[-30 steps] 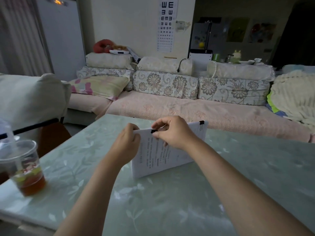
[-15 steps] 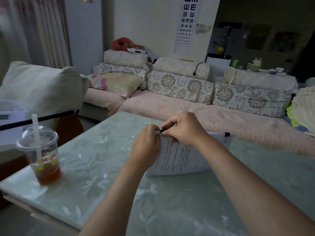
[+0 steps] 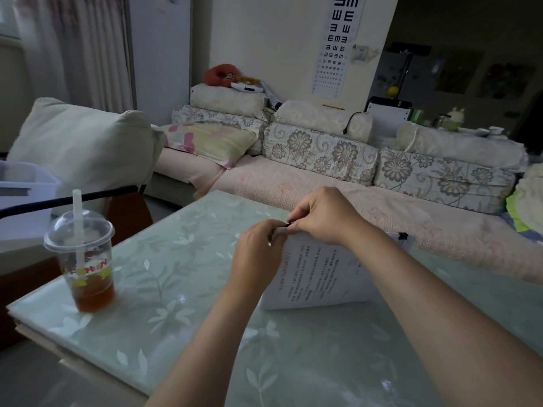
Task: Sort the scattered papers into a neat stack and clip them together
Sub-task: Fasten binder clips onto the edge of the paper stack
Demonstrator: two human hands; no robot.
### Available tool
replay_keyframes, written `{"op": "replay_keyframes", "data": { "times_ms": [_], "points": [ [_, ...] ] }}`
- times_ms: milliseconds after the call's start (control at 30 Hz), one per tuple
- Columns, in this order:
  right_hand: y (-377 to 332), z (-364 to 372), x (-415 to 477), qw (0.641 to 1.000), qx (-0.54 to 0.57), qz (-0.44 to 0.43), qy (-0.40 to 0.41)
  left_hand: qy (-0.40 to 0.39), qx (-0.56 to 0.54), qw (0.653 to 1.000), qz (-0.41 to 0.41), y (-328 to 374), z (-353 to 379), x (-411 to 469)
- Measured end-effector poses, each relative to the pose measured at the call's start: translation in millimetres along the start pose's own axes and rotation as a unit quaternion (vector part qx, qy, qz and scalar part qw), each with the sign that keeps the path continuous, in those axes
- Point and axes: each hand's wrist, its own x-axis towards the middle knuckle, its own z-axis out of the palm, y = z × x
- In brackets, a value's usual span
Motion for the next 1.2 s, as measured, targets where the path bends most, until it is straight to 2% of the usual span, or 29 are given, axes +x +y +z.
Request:
{"op": "replay_keyframes", "data": {
  "times_ms": [167, 267, 333, 500, 633, 767, 867, 1000, 1033, 1133, 1200],
  "points": [
    [2.2, 0.9, 1.5, 0.999, -0.037, -0.012, -0.035, -0.001, 0.0, 1.0, -0.017, 0.0, -5.7, -0.5],
    [7.5, -0.2, -3.9, 0.998, -0.002, -0.036, -0.058, -0.006, 0.001, 1.0, -0.019, 2.8, -7.7, -1.8],
    [10.9, -0.6, -6.7, 0.998, 0.024, -0.045, -0.042, -0.006, -0.011, 0.999, -0.037, 3.7, -8.5, -1.6],
    [13.5, 0.8, -5.8, 0.997, 0.051, -0.058, -0.007, -0.018, -0.12, 0.983, -0.137, 2.8, -10.7, -0.8],
    [7.5, 1.8, -0.4, 0.996, 0.013, -0.077, -0.034, -0.026, -0.207, 0.964, -0.166, 5.6, -16.2, -2.5],
    [18.7, 8.7, 0.7, 0.996, 0.065, -0.032, -0.052, -0.047, -0.263, 0.942, -0.205, 7.0, -22.2, 0.6],
    [26.0, 12.7, -1.2, 0.993, 0.097, -0.027, -0.066, -0.071, -0.254, 0.944, -0.199, 6.9, -22.9, 1.4],
    [29.1, 17.0, -6.0, 0.994, 0.061, -0.042, -0.074, -0.064, -0.21, 0.962, -0.163, 7.2, -18.9, -1.7],
    [29.9, 17.8, -8.2, 0.995, 0.072, -0.044, -0.058, -0.058, -0.195, 0.967, -0.153, 7.6, -18.3, -1.7],
    [32.3, 18.8, -13.7, 0.979, 0.199, -0.022, 0.022, -0.042, -0.156, 0.979, -0.123, 7.7, -17.8, -1.3],
    [35.3, 20.2, -11.5, 0.983, 0.181, -0.005, 0.034, -0.038, -0.141, 0.983, -0.108, 8.0, -16.7, -3.1]
  ]
}}
